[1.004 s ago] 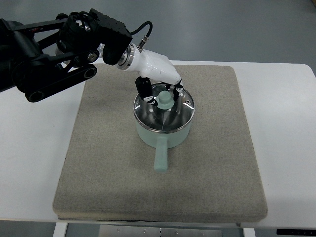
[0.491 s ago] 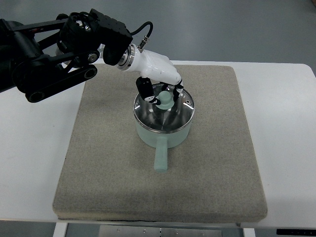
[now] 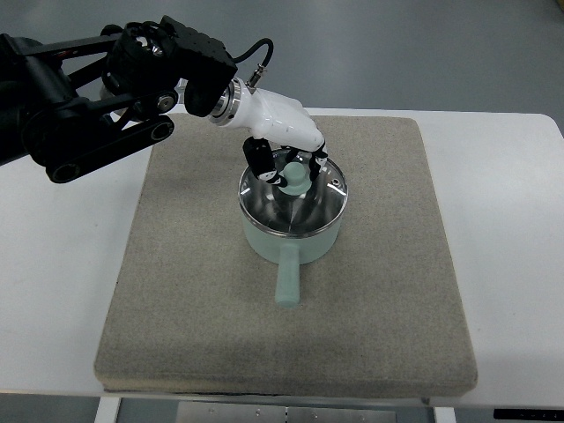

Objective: Place lid left of pot with left hand
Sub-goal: 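Close the left hand fingers around the knob and lift the lid, then carry the lid beside the saucepan and set it on the pad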

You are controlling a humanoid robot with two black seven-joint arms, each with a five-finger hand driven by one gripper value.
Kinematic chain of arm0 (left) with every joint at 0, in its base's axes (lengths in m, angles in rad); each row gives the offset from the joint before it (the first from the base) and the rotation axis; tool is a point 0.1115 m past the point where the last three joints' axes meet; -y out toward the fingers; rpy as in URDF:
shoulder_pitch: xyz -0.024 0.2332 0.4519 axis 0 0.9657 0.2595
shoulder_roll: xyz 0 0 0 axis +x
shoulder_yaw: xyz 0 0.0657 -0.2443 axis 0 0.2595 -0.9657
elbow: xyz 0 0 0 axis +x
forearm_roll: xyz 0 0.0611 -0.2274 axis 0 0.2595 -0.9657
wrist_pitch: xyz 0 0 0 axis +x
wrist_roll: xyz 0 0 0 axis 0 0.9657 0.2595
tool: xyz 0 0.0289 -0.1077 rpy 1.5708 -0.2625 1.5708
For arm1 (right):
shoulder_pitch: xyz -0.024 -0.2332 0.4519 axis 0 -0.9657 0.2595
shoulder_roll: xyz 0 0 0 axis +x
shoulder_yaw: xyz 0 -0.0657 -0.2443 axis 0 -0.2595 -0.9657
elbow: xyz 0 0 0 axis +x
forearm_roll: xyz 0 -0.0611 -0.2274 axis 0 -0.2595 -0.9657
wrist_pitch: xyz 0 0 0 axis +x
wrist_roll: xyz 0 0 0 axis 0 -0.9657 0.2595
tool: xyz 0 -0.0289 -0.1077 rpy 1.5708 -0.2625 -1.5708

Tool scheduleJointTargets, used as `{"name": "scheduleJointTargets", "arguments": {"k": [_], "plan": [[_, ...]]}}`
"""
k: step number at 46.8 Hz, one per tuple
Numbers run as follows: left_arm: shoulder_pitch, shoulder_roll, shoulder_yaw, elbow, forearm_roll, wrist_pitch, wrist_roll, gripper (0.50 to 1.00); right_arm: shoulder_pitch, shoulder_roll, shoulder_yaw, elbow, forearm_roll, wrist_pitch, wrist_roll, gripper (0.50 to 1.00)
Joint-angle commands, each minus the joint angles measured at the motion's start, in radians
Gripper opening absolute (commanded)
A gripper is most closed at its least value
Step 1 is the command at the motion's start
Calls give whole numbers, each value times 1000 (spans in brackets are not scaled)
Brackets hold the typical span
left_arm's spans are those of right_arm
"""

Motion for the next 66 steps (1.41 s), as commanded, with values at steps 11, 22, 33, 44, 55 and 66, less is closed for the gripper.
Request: {"name": "scheduleJointTargets", "arguments": {"k": [11, 22, 33, 44, 55, 66], "plan": [[-3, -2, -8, -2, 0, 7, 0, 500, 0, 0, 0, 0, 0, 0, 0, 921], [-7, 3, -15, -3, -1, 7, 0, 500, 0, 0, 0, 0, 0, 0, 0, 921], [-7, 8, -17, -12, -1, 7, 0, 500, 0, 0, 0, 0, 0, 0, 0, 921], [-7, 8, -17, -17, -3, 8, 0, 500, 0, 0, 0, 0, 0, 0, 0, 921], [-7, 12, -32, -25, -3, 28, 2, 500, 0, 0, 0, 0, 0, 0, 0, 921], [-8, 20, -55, -26, -3, 31, 2, 500, 0, 0, 0, 0, 0, 0, 0, 921]]}}
